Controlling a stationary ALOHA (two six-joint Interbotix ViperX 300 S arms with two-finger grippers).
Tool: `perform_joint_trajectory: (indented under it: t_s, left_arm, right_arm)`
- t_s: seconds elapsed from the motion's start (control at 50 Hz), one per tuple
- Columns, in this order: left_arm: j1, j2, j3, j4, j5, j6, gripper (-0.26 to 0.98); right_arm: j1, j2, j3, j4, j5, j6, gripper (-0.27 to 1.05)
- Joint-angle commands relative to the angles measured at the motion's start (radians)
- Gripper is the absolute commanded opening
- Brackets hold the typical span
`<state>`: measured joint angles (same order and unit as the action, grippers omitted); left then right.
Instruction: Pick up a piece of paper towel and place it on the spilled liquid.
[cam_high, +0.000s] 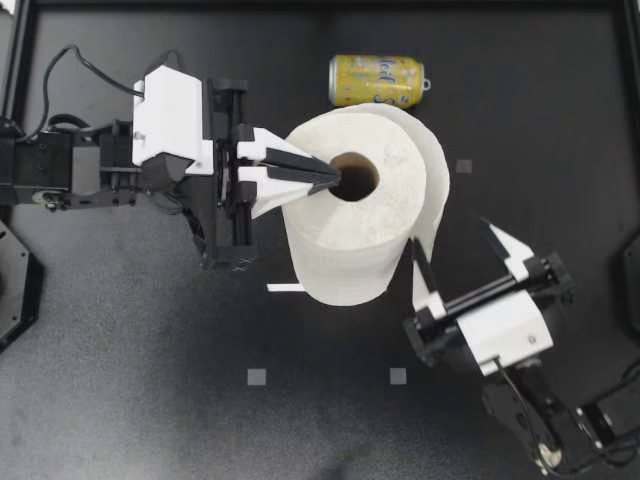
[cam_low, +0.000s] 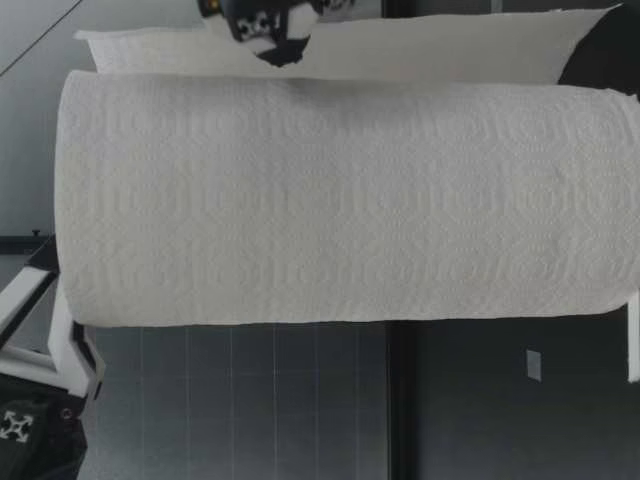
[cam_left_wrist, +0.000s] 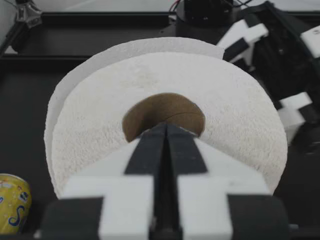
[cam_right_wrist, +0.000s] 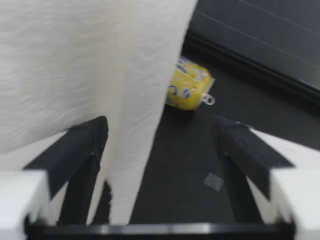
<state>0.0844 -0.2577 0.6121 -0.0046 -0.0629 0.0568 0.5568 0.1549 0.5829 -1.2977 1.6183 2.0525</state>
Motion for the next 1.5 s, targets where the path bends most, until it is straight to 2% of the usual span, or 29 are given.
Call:
perform_joint_trajectory:
  t_s: [0.0,0.38,0.64,0.9,0.98,1.06,1.34,1.4,1.48]
  left_arm:
    - [0.003,-0.005,-0.006,-0.002,0.002,-0.002,0.08]
    - [0.003,-0.005,0.008,-0.003,-0.002,-0.003,0.08]
    - [0.003,-0.003,0.012,-0.006,-0.003,-0.002,0.08]
    - [0.005,0.000,0.015,-0.012,-0.005,-0.006,0.08]
    - [0.003,0.003,0.015,-0.014,-0.003,-0.006,0.08]
    - [0.003,0.006,0.015,-0.014,0.003,-0.006,0.08]
    - [0.005,0.023,0.011,-0.017,0.037,-0.006,0.08]
    - [0.003,0.025,0.009,-0.018,0.038,-0.008,0.08]
    - [0.003,0.025,0.009,-0.018,0.038,-0.008,0.08]
  right_arm:
    - [-0.026,-0.012,-0.005,-0.003,0.008,0.003,0.78]
    - [-0.114,-0.014,0.003,-0.014,-0.041,0.003,0.77]
    - [-0.140,-0.018,0.011,-0.025,-0.052,0.005,0.77]
    - [-0.193,-0.028,0.012,-0.089,-0.086,0.002,0.75]
    - [-0.193,-0.032,0.018,-0.094,-0.086,0.000,0.67]
    - [-0.193,-0.037,0.023,-0.094,-0.095,-0.002,0.55]
    - [-0.193,-0.060,0.048,-0.094,-0.163,-0.003,-0.01]
    - [-0.193,-0.066,0.057,-0.094,-0.173,-0.003,-0.09]
    - [-0.192,-0.072,0.061,-0.094,-0.189,-0.002,-0.12]
